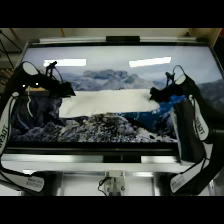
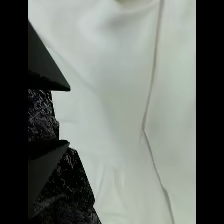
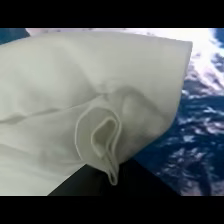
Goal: Fold the shirts.
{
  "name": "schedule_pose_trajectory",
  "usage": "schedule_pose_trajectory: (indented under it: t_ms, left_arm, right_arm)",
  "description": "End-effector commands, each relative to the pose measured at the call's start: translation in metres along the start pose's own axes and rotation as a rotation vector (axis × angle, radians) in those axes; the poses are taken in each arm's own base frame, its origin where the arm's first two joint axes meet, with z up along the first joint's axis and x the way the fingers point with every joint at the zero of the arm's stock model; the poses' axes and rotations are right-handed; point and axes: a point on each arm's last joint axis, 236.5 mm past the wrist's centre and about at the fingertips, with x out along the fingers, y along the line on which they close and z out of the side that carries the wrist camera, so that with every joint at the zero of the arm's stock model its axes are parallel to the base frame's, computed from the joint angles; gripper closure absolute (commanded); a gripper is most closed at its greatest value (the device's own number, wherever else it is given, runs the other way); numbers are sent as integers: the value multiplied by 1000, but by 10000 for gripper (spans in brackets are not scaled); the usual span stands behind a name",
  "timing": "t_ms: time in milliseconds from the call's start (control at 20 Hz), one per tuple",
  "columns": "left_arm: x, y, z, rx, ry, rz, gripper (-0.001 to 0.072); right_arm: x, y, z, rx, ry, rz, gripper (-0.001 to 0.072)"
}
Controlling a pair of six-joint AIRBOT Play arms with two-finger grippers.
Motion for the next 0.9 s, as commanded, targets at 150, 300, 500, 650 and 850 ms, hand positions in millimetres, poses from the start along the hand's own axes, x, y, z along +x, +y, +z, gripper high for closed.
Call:
schedule_pose_trajectory:
  t_ms: [150, 300, 500, 650, 850]
  left_arm:
    - [55, -119, 9, 27, -66, -222, 670]
    - [110, -176, -20, 51, -7, -293, 669]
    - [156, -236, -48, 31, 4, -374, 670]
    - [181, -281, -60, -36, -34, -451, 671]
    - [169, -279, -55, 34, -47, -461, 672]
  right_arm:
    - [-100, 75, -6, -144, -103, 115, 647]
    - [-167, 117, -46, -235, -96, 171, 647]
    - [-242, 151, -91, -265, -163, 194, 647]
    - [-280, 163, -124, -264, -193, 198, 646]
    - [-290, 162, -128, -239, -222, 185, 646]
